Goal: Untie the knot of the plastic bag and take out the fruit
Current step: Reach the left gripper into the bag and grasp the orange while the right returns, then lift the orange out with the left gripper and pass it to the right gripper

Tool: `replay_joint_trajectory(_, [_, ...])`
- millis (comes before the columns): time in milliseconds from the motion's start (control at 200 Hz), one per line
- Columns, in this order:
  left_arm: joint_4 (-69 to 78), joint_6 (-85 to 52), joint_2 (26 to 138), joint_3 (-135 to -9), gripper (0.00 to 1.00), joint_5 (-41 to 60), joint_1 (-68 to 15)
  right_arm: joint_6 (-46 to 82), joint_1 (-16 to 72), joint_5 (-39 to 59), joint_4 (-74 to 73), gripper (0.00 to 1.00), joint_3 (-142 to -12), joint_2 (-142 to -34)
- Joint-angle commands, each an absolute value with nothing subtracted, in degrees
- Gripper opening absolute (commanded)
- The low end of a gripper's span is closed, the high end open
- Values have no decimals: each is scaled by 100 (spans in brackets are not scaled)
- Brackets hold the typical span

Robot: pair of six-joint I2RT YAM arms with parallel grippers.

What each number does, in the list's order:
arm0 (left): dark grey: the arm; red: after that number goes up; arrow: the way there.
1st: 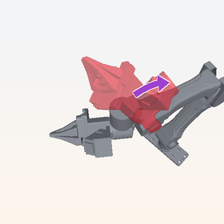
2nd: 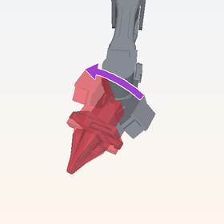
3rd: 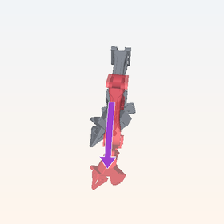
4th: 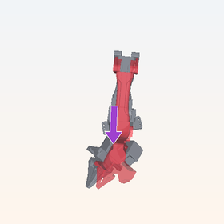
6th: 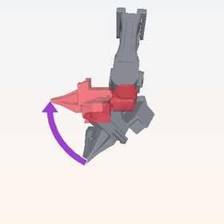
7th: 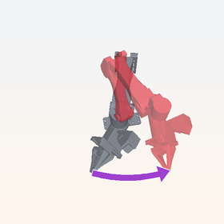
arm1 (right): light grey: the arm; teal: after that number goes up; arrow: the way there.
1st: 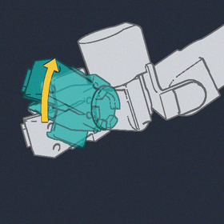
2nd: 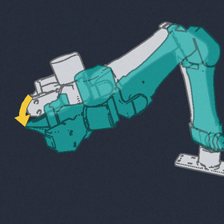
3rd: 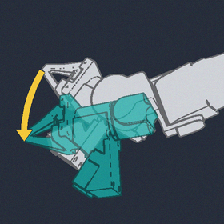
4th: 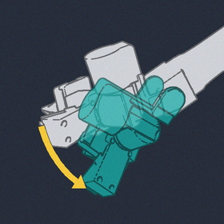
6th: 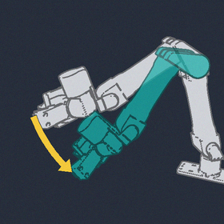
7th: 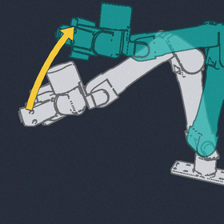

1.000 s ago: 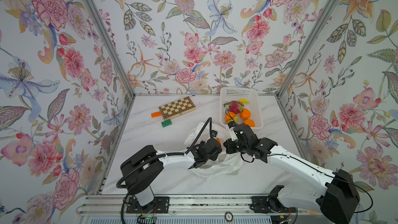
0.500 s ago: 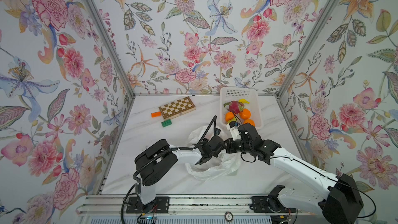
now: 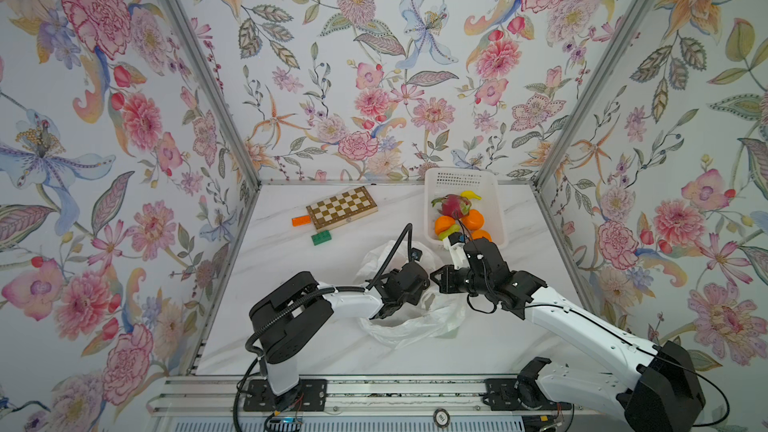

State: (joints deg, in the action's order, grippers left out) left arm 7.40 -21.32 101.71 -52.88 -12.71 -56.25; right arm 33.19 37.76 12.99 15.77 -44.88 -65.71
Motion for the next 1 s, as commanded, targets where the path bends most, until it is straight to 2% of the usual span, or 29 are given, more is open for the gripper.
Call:
replay_joint_trajectory(0, [967,-2009,9719,-5127,44,-1019,-5641,3446,3695,1077,1617,0,-4449,-6452])
replay_joint_trajectory(440, [1605,-1056,8570,-4528,42,-673,-6121,3480,3400,888,1604,0,-4575,-6493])
replay_joint_trajectory(741, [1659,-552,7860,-4206,43,-283,-6144,3528,3177,1145,1506,2,-4310,-6528])
replay_joint_trajectory(996, [1783,-121,7441,-4219,43,-799,-6144,3488,3181,1403,1458,7,-4031,-6534])
